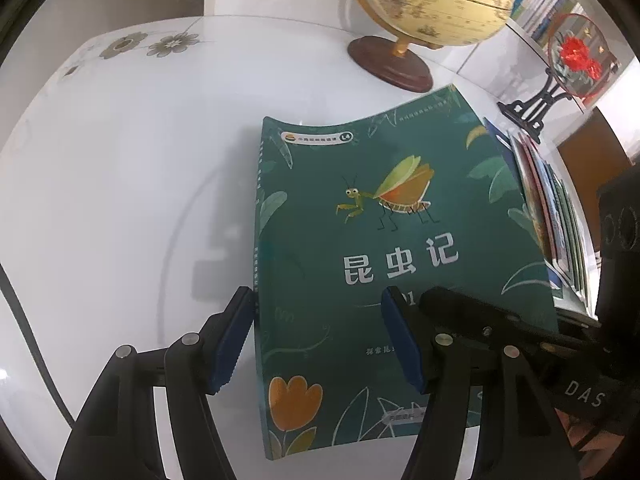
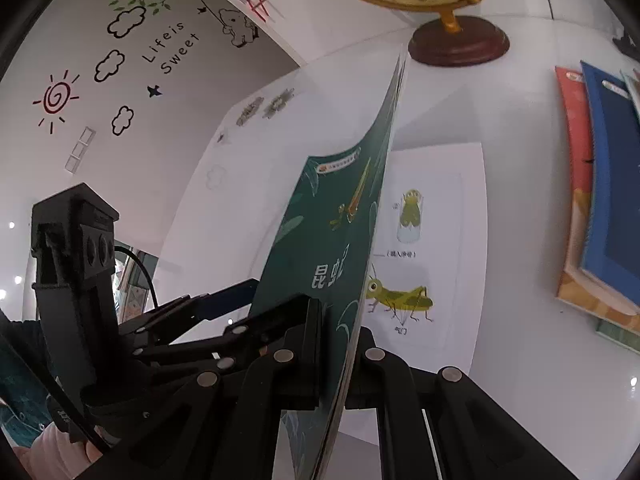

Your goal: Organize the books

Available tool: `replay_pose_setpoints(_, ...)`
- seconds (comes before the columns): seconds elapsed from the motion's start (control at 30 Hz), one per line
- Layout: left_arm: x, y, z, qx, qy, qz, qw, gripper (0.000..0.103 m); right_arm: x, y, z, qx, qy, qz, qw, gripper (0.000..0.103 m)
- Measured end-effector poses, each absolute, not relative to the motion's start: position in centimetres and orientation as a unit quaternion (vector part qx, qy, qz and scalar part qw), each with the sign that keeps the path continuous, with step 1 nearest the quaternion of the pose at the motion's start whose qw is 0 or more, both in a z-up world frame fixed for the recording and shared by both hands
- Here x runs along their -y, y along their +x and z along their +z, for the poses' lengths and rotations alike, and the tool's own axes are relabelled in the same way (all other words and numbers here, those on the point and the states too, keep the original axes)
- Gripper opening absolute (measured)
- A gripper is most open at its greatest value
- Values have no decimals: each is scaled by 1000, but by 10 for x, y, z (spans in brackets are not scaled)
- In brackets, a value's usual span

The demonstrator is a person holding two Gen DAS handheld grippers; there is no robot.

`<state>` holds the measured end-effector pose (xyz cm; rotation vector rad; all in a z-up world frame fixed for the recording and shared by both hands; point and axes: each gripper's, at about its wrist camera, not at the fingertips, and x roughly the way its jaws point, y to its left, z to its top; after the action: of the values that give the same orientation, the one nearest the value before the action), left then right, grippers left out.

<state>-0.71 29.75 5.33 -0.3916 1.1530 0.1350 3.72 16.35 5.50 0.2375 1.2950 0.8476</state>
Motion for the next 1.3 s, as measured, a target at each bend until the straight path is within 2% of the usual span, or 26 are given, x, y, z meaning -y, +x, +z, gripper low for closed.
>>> replay_pose_setpoints(0.43,-314,-8,37,-554,-186,74,808,62,-167,39,29,-610,111,367,693,7)
replay_pose_setpoints(0.5,-314,-7,36,-556,-179,76,808,65,-166,40,26,-615,112,361,692,8)
replay_pose_setpoints(0.7,-316,-3,33,-571,-167,113,796,77,-165,46,23,-639,118,341,679,18)
replay_pose_setpoints(0.8,-319,0,32,-589,-157,124,783,77,-168,43,32,-639,80,333,689,32)
replay_pose_setpoints(0.87,-320,-1,33,-596,-158,127,777,77,-165,42,41,-632,43,313,708,45)
replay_pose_setpoints(1.0,-322,-5,42,-596,-149,145,776,77,-146,45,50,-622,23,273,733,48)
replay_pose_setpoints(1.3,-307,-15,88,-573,-159,164,787,77,-83,56,56,-628,87,256,730,48)
